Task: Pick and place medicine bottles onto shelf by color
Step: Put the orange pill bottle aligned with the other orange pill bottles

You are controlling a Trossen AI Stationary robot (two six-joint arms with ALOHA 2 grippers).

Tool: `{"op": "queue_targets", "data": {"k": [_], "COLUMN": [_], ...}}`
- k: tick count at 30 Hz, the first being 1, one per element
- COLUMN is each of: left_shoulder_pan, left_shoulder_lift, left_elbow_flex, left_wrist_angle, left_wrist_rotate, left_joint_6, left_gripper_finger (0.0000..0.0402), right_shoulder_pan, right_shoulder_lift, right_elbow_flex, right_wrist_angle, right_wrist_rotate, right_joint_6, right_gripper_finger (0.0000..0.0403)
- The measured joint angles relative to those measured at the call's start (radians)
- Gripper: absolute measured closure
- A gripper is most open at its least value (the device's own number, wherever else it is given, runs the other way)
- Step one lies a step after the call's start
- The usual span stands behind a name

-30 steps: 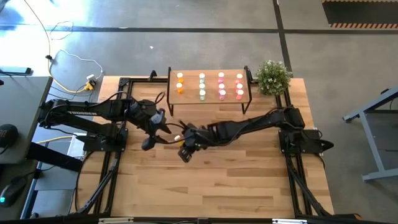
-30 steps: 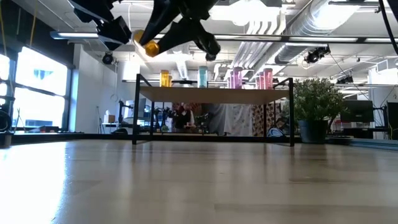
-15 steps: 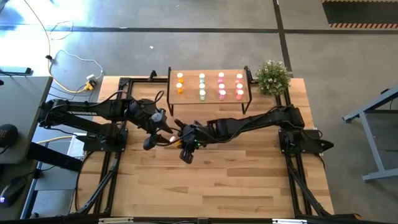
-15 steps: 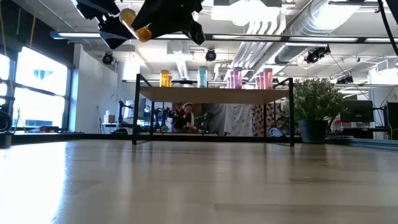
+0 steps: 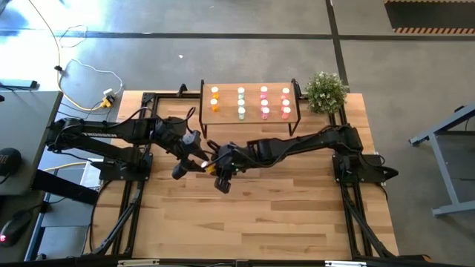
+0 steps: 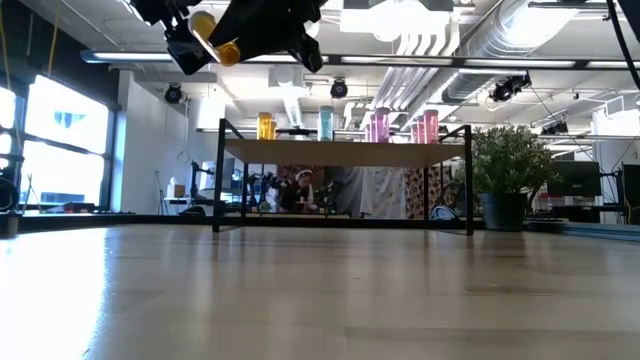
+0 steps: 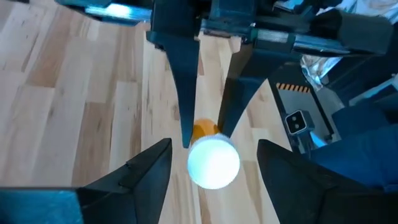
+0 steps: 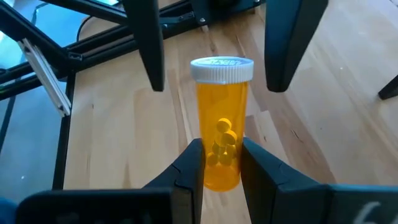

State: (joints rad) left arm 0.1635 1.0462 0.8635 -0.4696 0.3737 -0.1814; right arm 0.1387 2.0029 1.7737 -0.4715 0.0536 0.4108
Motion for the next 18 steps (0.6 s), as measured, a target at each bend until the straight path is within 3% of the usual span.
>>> {"op": "queue_targets", "data": {"k": [18], "left_shoulder_pan": [0.000], "left_shoulder_lift": [-0.001], "left_elbow_flex": [0.000], "left_wrist_angle": [-0.017], "left_wrist_rotate": [-0.052], "left_joint_6": [-0.007], "left_gripper_finger": [0.0258], "right_shoulder_pan": [-0.022], "right_shoulder_lift": [0.000], "right_elbow_flex": [0.000], "right_wrist_angle": [0.013], "right_wrist_rotate": [-0.039], "right_joint_6": [0.003], "right_gripper_finger": [0.0336]}}
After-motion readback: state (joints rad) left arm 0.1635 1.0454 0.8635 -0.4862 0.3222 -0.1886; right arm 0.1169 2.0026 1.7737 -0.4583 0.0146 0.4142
